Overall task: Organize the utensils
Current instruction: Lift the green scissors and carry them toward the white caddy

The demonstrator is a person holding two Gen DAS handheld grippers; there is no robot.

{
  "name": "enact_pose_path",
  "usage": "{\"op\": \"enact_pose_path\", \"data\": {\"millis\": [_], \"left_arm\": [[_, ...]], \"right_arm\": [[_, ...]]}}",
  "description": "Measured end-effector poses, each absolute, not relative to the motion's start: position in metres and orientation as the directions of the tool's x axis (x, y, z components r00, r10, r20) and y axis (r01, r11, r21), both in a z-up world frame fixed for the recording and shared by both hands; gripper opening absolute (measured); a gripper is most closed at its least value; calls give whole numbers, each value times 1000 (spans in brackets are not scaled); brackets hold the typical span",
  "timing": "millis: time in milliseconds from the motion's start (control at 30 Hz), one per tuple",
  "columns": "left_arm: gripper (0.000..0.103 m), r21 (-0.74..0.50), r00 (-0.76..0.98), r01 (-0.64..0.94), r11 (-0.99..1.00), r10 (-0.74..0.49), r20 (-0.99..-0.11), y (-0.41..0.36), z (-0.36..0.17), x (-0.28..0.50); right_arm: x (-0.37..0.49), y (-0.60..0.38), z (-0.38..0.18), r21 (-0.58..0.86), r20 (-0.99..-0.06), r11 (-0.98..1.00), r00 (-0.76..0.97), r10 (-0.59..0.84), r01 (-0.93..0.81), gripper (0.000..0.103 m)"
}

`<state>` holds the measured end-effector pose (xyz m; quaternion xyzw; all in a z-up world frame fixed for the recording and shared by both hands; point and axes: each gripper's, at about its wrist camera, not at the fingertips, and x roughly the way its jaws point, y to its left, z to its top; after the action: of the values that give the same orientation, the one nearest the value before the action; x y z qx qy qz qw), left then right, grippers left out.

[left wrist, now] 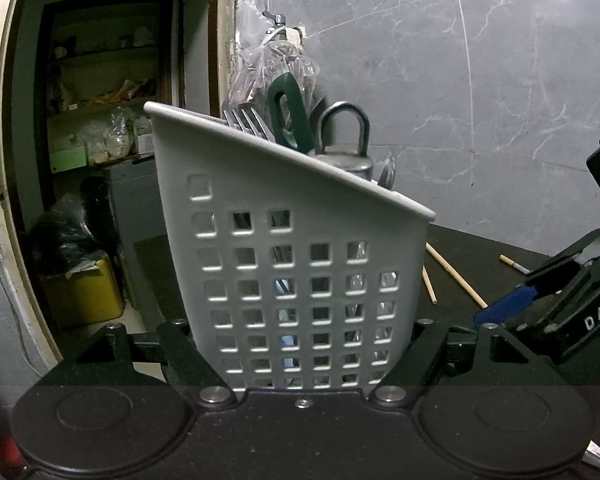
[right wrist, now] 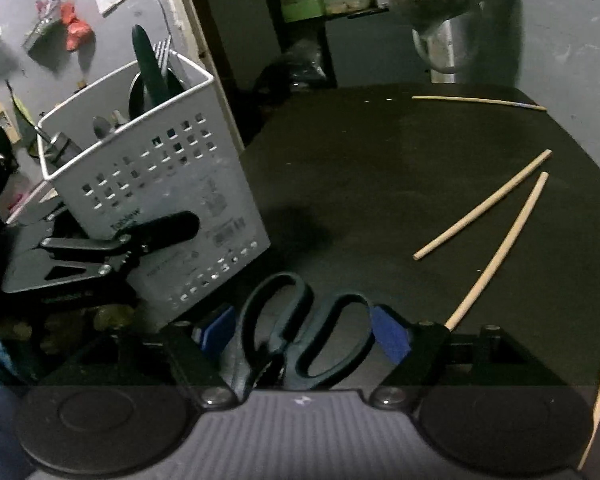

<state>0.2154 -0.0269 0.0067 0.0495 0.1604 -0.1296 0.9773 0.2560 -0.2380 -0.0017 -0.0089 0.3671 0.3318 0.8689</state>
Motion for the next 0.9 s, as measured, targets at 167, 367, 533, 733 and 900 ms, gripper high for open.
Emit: {"op": "enact_pose_path", "data": {"millis": [167,367,533,733,900], "left_arm": [[78,53,914,274,960,-242,-326,-25,7,216],[78,51,913,277,960,-246,-325,-24,7,216],[78,47,912,283,958,-253,-324,-22,7,217],[78,40,909,293,955,-265,-321,-19,6,216],[78,37,907,299,954,-272,-321,-17,5,216]], "right_arm": [[245,-230,0,213,-635,785,529,564,-582,89],[233,-217,3,187,-623,822,582,522,-538,97],[233,-214,0,224,-625,828,576,527,-514,97],[236,-219,-6,270,-615,845,593,520,-461,96],[235,-221,-7,245,-613,872,629,478,-424,85]]}}
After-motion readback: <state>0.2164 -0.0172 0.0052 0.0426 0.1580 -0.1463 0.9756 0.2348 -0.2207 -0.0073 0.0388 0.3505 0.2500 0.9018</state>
